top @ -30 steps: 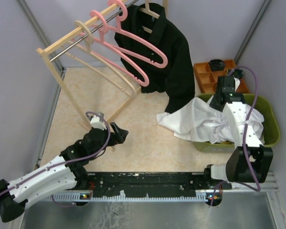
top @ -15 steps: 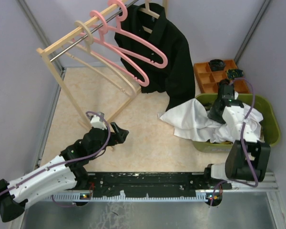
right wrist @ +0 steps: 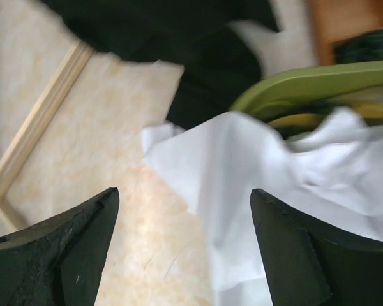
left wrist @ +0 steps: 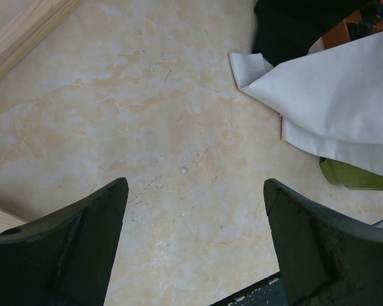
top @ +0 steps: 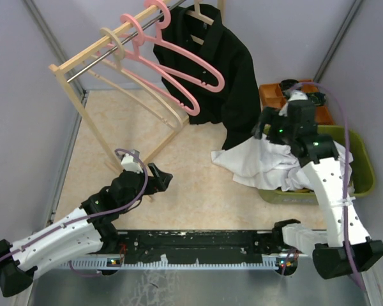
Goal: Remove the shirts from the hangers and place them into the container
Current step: Adjust the shirt in the bin.
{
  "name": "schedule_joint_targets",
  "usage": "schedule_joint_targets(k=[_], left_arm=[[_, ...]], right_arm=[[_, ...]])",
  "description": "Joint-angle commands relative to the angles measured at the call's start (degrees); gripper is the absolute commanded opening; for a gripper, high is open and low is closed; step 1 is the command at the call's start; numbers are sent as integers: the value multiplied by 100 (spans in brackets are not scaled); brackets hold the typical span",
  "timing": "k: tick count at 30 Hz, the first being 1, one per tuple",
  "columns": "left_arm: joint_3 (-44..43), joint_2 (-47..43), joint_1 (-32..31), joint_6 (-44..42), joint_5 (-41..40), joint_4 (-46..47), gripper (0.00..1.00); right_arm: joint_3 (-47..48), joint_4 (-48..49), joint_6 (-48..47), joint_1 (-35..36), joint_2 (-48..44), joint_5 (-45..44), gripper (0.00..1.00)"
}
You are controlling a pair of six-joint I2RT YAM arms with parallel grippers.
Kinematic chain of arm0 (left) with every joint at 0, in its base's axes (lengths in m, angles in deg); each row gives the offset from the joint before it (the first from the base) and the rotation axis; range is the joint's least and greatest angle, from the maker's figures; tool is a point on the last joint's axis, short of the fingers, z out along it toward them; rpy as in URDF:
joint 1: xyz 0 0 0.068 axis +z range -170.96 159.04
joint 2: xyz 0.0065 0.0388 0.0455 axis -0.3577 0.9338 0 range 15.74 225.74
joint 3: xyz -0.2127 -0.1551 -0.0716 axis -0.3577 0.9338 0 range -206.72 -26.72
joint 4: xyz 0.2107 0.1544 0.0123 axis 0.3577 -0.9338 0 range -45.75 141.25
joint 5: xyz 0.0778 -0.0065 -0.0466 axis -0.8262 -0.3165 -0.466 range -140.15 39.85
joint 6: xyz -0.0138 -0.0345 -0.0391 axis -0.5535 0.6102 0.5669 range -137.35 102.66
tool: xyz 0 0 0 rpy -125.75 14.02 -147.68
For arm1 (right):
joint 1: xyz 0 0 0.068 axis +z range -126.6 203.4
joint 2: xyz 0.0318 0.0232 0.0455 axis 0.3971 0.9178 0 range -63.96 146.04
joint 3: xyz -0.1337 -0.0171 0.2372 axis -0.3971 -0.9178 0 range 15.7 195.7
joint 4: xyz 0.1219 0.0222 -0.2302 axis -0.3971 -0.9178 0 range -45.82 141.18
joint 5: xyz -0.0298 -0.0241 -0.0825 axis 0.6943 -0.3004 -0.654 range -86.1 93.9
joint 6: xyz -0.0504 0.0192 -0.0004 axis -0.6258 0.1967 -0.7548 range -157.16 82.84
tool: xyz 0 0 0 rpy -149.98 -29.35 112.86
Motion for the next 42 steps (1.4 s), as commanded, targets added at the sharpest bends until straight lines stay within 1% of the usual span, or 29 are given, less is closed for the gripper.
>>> schedule_joint_targets(k=[1, 6, 8, 9, 11, 15, 19, 24, 26, 27, 30, 33, 35, 38, 39, 40, 42], left_arm=[[-99, -71, -14, -42, -48, 57, 92], [-47, -229, -20, 37, -117, -50, 92], [-36, -290, -15, 62, -153, -95, 92], [-35, -327, -17, 66, -159, -116, 92], [-43, -372, -15, 71, -184, -154, 92], [-50, -405, -15, 66, -210, -207, 92], [-60, -348, -14, 53, -197, -169, 92], [-101, -282, -17, 65, -184, -189, 92], [-92, -297, -11, 68, -183, -198, 92], [-95, -306, -13, 64, -187, -203, 92], [-114, -341, -18, 40, -215, -269, 92], [-111, -390, -18, 42, -261, -308, 92], [-84, -413, -20, 53, -253, -307, 92], [-57, -392, -14, 32, -229, -241, 92], [-72, -370, -15, 28, -208, -227, 92], [-89, -344, -14, 24, -195, -226, 92], [-125, -306, -19, 31, -175, -238, 92]], right_arm=[[-317, 292, -127, 1467, 110, -70, 84], [-844, 482, 203, 2979, 621, -1045, 84], [-1208, 682, 263, 3352, 901, -1411, 83], [-1385, 787, 273, 3471, 1030, -1735, 83], [-1602, 943, 168, 3534, 1313, -1907, 82], [-1533, 966, -53, 3710, 1915, -2330, 83], [-1385, 1087, -192, 3724, 2568, -2338, 84], [-1122, 885, -3, 3717, 3541, -2843, 87], [-1118, 919, 127, 3667, 3745, -2831, 87], [-1150, 954, 200, 3621, 3816, -2687, 85], [-1422, 1118, 478, 3412, 3925, -2273, 80], [-1841, 1342, 689, 3156, 3897, -1974, 71], [-2076, 1480, 773, 3144, 3833, -1924, 63], [-2333, 1672, 935, 3144, 3777, -1856, 49], [-2404, 1726, 989, 3144, 3753, -1861, 46], [-2472, 1797, 1017, 3146, 3720, -1851, 38], [-2607, 1892, 1079, 3151, 3627, -1867, 30]])
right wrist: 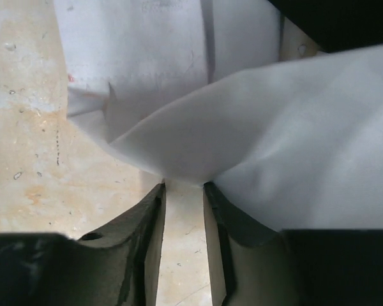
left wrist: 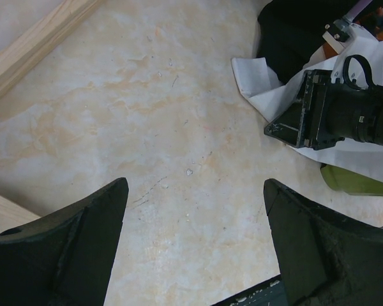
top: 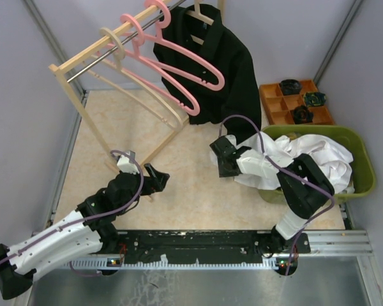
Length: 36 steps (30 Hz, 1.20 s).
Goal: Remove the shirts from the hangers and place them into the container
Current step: Adjust the shirt in the bin.
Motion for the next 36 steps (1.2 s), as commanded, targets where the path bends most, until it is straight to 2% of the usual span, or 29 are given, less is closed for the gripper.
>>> schedule_joint_targets(k=[1, 2, 4, 9, 10, 12, 15, 20, 24, 29, 36], left_arm=[[-135, 47, -14, -2, -5, 35, 92], [-133, 50, -16, 6, -5, 35, 92], [-127, 37, -15, 15, 11, 37, 92], [-124, 39, -13, 14, 20, 68, 92], [-141, 41, -19, 16, 31, 76, 92], [-171, 50, -19, 16, 51, 65, 92], [-151, 50, -14, 29, 49, 78, 92], [-126, 100, -14, 36, 111, 131, 92], [-138, 138, -18, 60, 160, 157, 92], [-130, 109, -16, 56, 140, 127, 92], [-114, 41, -15, 67, 96, 70, 92]], right_arm=[[-620, -131, 216, -62, 232, -173, 27], [-636, -147, 239, -58, 193, -221, 26], [-599, -251, 233, -62, 75, -386, 17], [-301, -543, 179, -57, -782, -485, 4], [-173, -747, 222, -57, -884, -534, 4], [47, -1321, 366, -47, -1045, -738, 21], [74, -1532, 385, -10, -1329, -704, 37], [-176, -1516, 853, -10, -1509, -773, 53], [-368, -1278, 1338, -10, -1352, -849, 52], [-495, -738, 1685, -5, -1138, -1037, 41], [-587, -377, 2001, -8, -627, -1389, 38]])
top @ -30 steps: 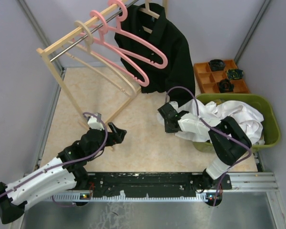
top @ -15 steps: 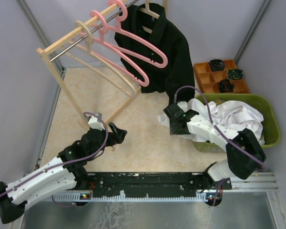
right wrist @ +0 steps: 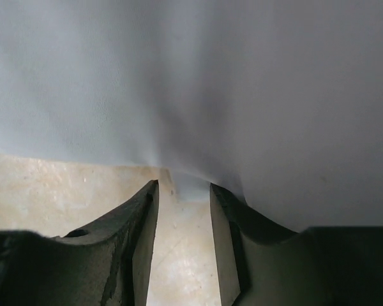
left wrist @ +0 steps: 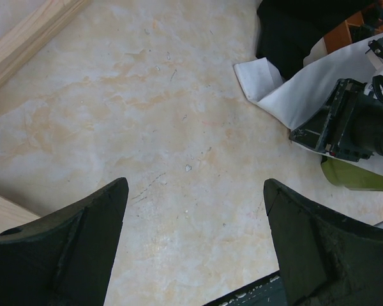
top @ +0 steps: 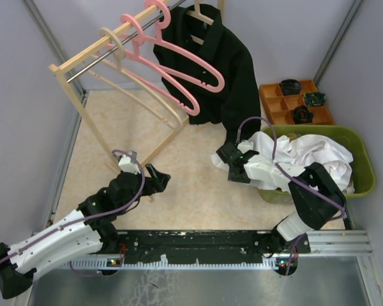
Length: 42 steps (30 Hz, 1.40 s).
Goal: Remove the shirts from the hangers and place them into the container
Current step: Adjust the shirt in the bin.
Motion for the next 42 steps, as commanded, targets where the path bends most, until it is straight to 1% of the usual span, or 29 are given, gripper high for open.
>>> schedule_joint_targets(k=[1, 3, 7, 8, 10, 13, 15, 17, 19, 23, 25, 26, 29, 32, 34, 35, 37, 40, 42], left_arm=[[-107, -86, -18, 56, -16, 49, 92], [-112, -95, -18, 62, -29, 15, 92], [-95, -138, -15, 73, -70, -26, 92], [-88, -153, -19, 72, -73, -27, 92], [-72, -166, -15, 65, -88, -35, 92], [-77, -167, -12, 66, -102, -28, 92], [-77, -151, -19, 60, -112, -19, 92], [-93, -132, -20, 34, -112, -10, 92], [-97, -116, -16, 30, -116, -5, 92], [-47, -102, -18, 27, -87, 70, 92], [-30, -69, -18, 25, -60, 123, 92], [-32, -44, -18, 32, -36, 149, 92], [-51, 42, -21, 22, 28, 224, 92], [-74, 91, -15, -11, 70, 253, 92], [-91, 91, -13, -26, 79, 246, 92], [-75, 88, -18, -14, 81, 250, 92], [-17, 67, -18, -21, 114, 319, 92], [-20, 68, -14, -36, 182, 318, 92], [-28, 55, -15, -31, 184, 271, 92]], right_arm=[[-100, 527, 418, 10, 339, -446, 35], [-169, 589, 466, 10, 533, -411, 27], [-322, 734, 461, 11, 627, -361, 4], [-306, 735, 422, 10, 583, -359, 0], [-204, 712, 232, 22, 326, -321, 0], [273, 406, -105, 93, -446, -445, 0], [760, -16, -245, 99, -1076, -818, 0], [1249, -480, -367, 61, -1658, -1453, 0], [1648, -810, -609, -108, -2288, -1944, 0], [2109, -1427, -950, -807, -3131, -2563, 0], [2154, -1661, -1089, -1381, -3439, -2716, 0], [2137, -1751, -1143, -1791, -3564, -2685, 0], [1915, -1688, -1508, -3096, -3737, -2037, 0], [1478, -1696, -1554, -4076, -3606, -1382, 0], [859, -1277, -1630, -4382, -3482, -942, 0], [496, -971, -1710, -4486, -3358, -527, 4], [6, -681, -1620, -4558, -2825, 213, 9], [-304, -338, -1538, -4560, -1887, 868, 11], [-269, -312, -1536, -4560, -1702, 1073, 12]])
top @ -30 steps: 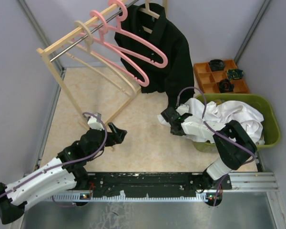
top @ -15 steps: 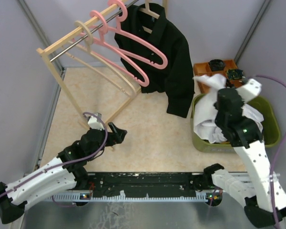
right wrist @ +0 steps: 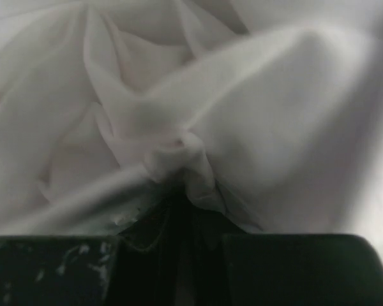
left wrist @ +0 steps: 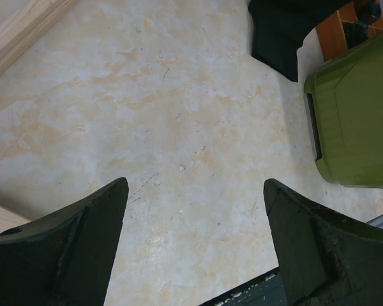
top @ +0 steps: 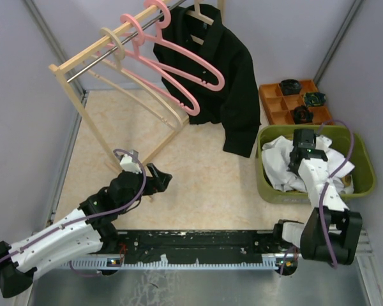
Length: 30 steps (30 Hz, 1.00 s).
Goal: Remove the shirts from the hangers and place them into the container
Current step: Adjust the shirt in the bin.
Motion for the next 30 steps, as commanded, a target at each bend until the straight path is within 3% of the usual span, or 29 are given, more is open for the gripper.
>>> schedule_joint_targets(k=[1, 2, 5, 8, 13, 19, 24, 26, 30], left_arm=[[-29, -54, -14, -42, 83, 84, 92], [-24, -78, -14, -39, 65, 66, 92], [-2, -135, -17, -54, 14, 52, 92], [1, -129, -9, -103, 0, 102, 92], [-86, 48, -16, -165, 51, 194, 92], [-149, 124, -16, -190, 122, 167, 92], [-74, 2, -10, -246, 64, 106, 92], [-64, -67, -14, -268, 2, 51, 93], [-55, -114, -17, -311, 0, -43, 93]], right_arm=[[-28, 313, -21, -25, 312, 1193, 14], [83, 230, -13, -21, 162, 1145, 16], [707, -129, -152, -25, -429, 909, 39], [1628, -590, -401, -25, -767, 854, 55], [2386, -846, -585, -25, -901, 758, 63], [968, 85, -457, -40, -258, 866, 66], [78, 745, -233, -69, 1015, 1823, 64], [172, 620, -220, -69, 1115, 1770, 66], [970, 122, -418, -69, 424, 1468, 80]])
